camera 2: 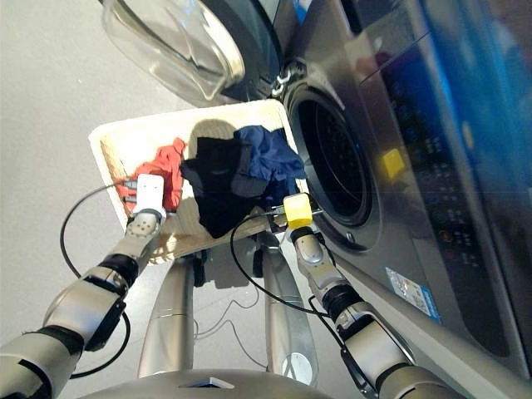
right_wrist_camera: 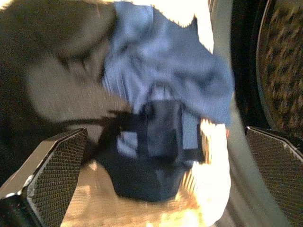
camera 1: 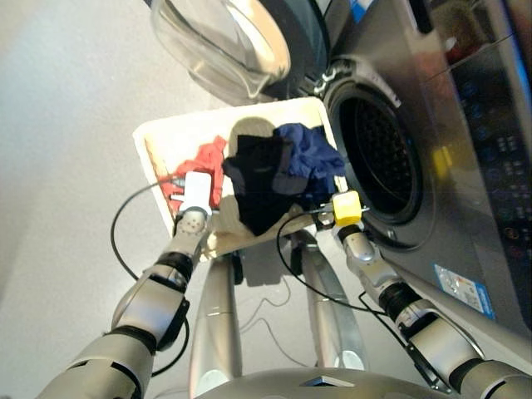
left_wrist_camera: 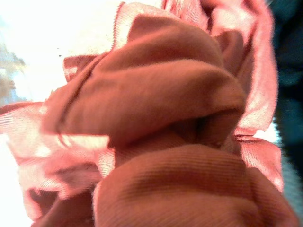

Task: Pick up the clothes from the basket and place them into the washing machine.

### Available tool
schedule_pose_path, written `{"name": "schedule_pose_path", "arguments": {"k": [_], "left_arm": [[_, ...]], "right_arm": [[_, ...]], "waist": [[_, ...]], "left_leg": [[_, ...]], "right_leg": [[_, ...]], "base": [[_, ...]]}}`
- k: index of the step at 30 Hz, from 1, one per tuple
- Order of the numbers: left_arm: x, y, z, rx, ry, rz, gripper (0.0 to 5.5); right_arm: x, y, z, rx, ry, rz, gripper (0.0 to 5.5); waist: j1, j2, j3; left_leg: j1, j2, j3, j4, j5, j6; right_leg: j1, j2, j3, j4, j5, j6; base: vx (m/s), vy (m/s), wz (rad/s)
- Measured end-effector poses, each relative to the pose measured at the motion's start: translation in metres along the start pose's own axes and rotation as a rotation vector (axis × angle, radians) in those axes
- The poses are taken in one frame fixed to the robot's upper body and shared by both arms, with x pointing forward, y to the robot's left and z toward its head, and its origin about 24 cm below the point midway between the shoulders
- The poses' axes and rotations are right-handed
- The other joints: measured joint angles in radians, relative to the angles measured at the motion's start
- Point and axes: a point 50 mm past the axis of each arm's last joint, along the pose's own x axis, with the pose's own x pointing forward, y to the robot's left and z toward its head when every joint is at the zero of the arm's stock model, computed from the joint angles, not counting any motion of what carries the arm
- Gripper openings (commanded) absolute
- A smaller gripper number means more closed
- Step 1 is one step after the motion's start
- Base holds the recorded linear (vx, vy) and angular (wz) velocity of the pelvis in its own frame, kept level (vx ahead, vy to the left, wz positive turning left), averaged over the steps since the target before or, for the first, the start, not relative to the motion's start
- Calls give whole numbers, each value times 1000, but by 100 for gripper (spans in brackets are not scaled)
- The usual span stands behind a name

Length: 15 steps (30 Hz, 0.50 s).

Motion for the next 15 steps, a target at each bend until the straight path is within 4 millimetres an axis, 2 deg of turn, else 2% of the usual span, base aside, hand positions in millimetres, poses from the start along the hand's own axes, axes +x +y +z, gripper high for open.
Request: {"name": "schedule_pose_path", "arguments": {"k": [2,4,5,7,10,11,13,15], "left_arm": [[-9,-14,-8,-68,-7,-64,0],[-17,-24,-12,-125,-18,-110,0],[-21,-27,-13,-158,-25,-137,0],[-27,-33,-12,-216,-48,-184,0],[-39,-41,-17,-284,-53,-255,0],[-42,-43,-16,-308,-65,-279,0],[-51,-46,-19,-352,-75,-318,0],[-59,-48,-24,-383,-67,-348,0]], "right_arm": [[-5,-2,-6,-39,18,18,550],[-9,-4,-11,-87,31,49,550],[-10,-4,-10,-115,23,63,550],[-13,-4,-13,-183,26,103,550],[-20,0,-22,-298,51,178,550],[-23,1,-24,-342,53,206,550],[-29,2,-28,-424,60,270,550],[-35,5,-34,-489,69,324,550]], "waist": [[19,15,-5],[23,33,-12],[23,41,-12],[28,47,-10],[37,69,-10],[49,77,-10],[53,105,-26],[54,133,-45]], "left_leg": [[79,-6,0,-66,18,-2],[140,-11,-10,-109,33,-6],[174,-13,-22,-137,45,-9],[254,-16,-25,-208,70,-11],[394,-13,-30,-306,95,-11],[434,-11,-29,-331,100,-11],[498,-7,-37,-381,113,-11],[550,-3,-46,-414,118,-12]], "right_leg": [[62,-3,-3,-29,-1,-2],[115,-7,-19,-45,-7,-8],[144,-11,-29,-54,-11,-9],[208,-14,-40,-84,-13,-10],[333,-8,-51,-142,-16,-5],[370,-8,-52,-161,-19,0],[431,-4,-59,-197,-16,2],[490,3,-77,-235,-13,5]], "base": [[31,-49,57],[4,-21,108],[89,-40,220],[98,-44,141],[119,-30,18],[130,-27,-37],[116,-19,35],[111,-27,94]]}}
